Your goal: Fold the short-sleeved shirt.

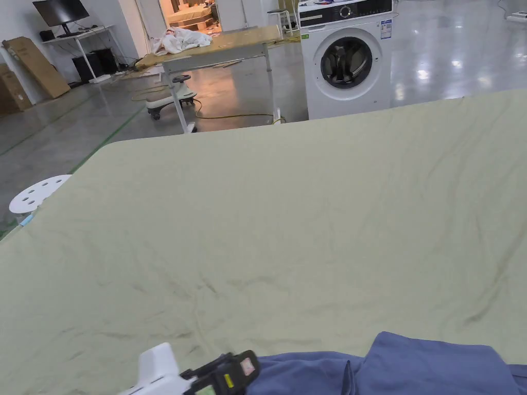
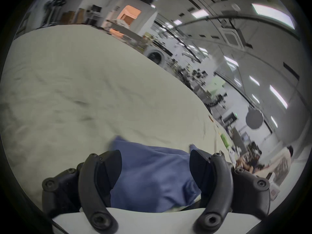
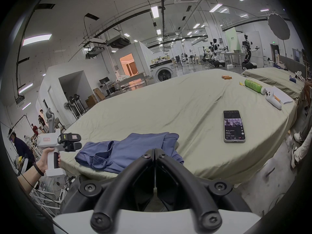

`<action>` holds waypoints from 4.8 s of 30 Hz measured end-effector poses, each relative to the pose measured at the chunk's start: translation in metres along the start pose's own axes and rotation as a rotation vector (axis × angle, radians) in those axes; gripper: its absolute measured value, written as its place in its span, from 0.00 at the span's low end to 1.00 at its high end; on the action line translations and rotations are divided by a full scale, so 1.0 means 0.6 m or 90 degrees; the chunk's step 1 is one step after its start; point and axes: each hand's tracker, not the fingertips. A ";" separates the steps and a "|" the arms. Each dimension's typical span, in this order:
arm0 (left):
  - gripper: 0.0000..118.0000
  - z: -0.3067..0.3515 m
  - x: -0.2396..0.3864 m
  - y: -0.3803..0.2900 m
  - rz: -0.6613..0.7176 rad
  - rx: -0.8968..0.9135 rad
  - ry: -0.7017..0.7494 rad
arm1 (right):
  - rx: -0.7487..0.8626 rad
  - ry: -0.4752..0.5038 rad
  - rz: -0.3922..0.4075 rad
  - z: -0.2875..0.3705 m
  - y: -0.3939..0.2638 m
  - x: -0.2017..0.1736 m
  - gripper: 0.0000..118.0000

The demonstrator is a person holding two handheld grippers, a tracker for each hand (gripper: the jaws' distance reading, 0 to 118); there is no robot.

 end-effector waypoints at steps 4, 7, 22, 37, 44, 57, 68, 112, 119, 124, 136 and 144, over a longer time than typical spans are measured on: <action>0.71 0.024 -0.085 -0.013 0.132 0.028 0.020 | -0.004 0.007 -0.004 -0.005 -0.003 -0.002 0.00; 0.52 -0.007 -0.099 -0.047 0.202 0.003 -0.029 | -0.003 0.012 -0.006 -0.004 -0.001 -0.008 0.00; 0.04 0.122 -0.015 0.071 0.060 0.145 0.036 | -0.005 0.007 -0.016 -0.002 0.000 0.004 0.00; 0.09 -0.139 0.312 -0.117 -0.224 -0.088 -0.089 | 0.004 0.024 -0.010 0.013 -0.012 -0.018 0.00; 0.66 -0.141 0.342 -0.117 -0.219 -0.077 -0.187 | -0.026 -0.008 -0.027 0.019 -0.046 0.014 0.00; 0.00 -0.235 0.292 -0.220 -0.173 -0.222 -0.109 | -0.056 0.015 -0.054 0.000 -0.058 -0.004 0.00; 0.66 -0.115 0.272 -0.111 -0.191 -0.088 -0.103 | -0.129 0.127 0.017 -0.110 -0.035 -0.090 0.00; 0.16 0.233 -0.203 0.198 0.088 0.093 0.214 | -0.085 0.065 -0.114 -0.188 -0.021 0.022 0.00; 0.50 0.232 -0.304 0.197 0.149 0.110 0.280 | -0.091 0.056 -0.122 -0.184 -0.024 0.017 0.00; 0.73 0.267 -0.215 0.222 -0.052 0.109 0.421 | -0.043 0.049 -0.041 -0.165 0.022 0.010 0.00; 0.72 0.437 0.185 0.192 -0.265 0.394 0.218 | 0.136 0.043 0.098 -0.076 0.165 -0.056 0.00; 0.30 0.395 0.273 0.097 -0.366 0.430 0.233 | 0.205 0.076 0.164 -0.029 0.176 -0.111 0.00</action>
